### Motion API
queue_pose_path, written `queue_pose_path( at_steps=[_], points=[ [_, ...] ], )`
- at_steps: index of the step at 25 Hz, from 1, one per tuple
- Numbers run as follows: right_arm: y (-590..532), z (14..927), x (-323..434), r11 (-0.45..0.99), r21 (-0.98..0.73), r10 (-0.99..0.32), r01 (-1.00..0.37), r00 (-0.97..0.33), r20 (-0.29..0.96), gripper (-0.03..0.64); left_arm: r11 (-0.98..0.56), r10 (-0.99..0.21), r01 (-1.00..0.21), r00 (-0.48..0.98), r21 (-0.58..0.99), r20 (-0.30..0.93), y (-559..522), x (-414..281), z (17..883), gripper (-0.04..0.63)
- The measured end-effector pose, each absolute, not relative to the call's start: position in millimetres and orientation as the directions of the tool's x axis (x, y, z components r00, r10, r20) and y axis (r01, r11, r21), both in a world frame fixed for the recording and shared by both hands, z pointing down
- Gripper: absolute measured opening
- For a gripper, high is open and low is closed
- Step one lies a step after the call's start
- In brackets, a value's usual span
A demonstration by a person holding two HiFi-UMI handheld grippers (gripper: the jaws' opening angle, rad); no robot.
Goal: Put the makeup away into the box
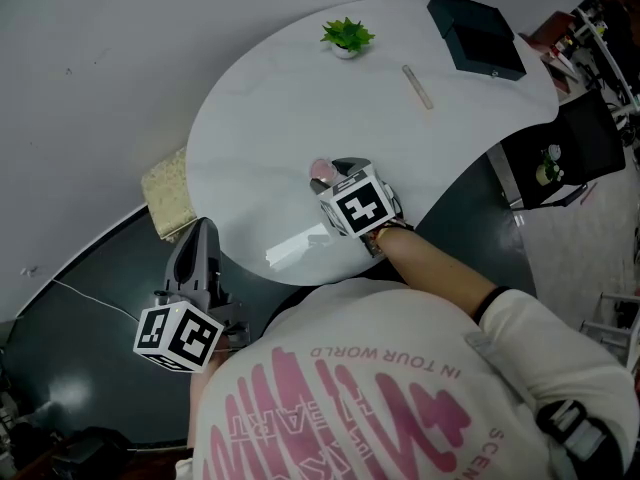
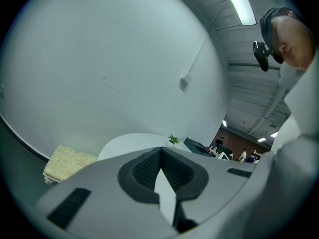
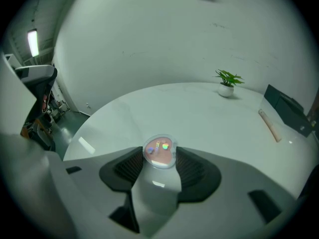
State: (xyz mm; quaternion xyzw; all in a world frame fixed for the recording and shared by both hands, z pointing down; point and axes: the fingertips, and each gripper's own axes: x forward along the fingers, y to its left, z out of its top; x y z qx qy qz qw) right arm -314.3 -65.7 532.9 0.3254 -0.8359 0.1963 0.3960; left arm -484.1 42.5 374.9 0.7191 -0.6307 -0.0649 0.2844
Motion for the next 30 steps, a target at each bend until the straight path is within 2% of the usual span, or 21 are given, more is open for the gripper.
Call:
queue_pose_path(
  at_steps=[4,8,17,30],
  points=[
    [-58.2,528.5,-295.0,0.651,-0.146,-0.394,-0.745,-0.495,0.774,0.209,-0.098,-0.927,-0.868,0.258,0.486,0.273,34.2,-461.1,379.4,0.002],
    [-55.9,515.1,-253.9,0.538,-0.224,-0.459,-0.812,-0.505,0.731,0.209,-0.179,-0.888,-0.846,0.359,0.501,0.287,17.9,-420.5,386.7,0.002],
    [-53.1,479.4,-119.4,0.255,-0.384,-0.626,-0.887,-0.454,0.634,0.206,-0.361,-0.774,-0.766,0.564,0.532,0.287,-23.9,-292.8,393.8,0.002],
    [-66.1,449.1,86.3,0.161,-0.426,-0.698,-0.890,-0.408,0.589,0.204,-0.403,-0.709,-0.714,0.639,0.572,0.298,-51.7,-81.5,391.3,0.002]
  ],
)
